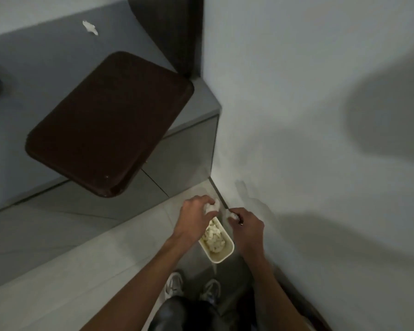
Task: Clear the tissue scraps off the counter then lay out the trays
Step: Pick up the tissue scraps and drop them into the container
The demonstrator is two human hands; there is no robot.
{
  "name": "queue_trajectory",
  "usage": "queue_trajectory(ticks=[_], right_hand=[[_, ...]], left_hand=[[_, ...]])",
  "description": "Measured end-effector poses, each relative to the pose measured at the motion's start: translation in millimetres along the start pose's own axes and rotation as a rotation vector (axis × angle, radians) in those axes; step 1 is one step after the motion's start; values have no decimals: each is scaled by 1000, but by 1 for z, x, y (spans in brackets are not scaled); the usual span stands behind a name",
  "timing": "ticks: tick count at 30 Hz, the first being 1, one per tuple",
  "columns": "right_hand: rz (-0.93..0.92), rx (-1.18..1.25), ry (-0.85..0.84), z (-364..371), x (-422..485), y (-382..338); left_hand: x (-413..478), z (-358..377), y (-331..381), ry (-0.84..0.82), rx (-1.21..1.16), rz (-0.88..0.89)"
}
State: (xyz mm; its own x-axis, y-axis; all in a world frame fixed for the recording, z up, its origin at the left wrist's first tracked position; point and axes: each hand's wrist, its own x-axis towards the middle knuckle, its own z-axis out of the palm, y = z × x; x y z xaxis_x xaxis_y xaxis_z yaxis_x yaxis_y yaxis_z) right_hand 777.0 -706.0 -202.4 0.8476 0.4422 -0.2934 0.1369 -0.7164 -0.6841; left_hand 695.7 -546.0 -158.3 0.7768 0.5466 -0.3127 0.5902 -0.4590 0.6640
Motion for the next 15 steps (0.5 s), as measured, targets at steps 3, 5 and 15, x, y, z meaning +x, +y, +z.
queue_trajectory(ticks=[3, 5, 15], right_hand=[[78, 22, -33, 41, 2, 51], [109, 5, -60, 72, 8, 85], [222, -14, -146, 227, 35, 245]], left_hand=[[7, 46, -39, -67, -4, -96], [17, 79, -70, -104, 11, -146], [69, 239, -207, -243, 193, -220]])
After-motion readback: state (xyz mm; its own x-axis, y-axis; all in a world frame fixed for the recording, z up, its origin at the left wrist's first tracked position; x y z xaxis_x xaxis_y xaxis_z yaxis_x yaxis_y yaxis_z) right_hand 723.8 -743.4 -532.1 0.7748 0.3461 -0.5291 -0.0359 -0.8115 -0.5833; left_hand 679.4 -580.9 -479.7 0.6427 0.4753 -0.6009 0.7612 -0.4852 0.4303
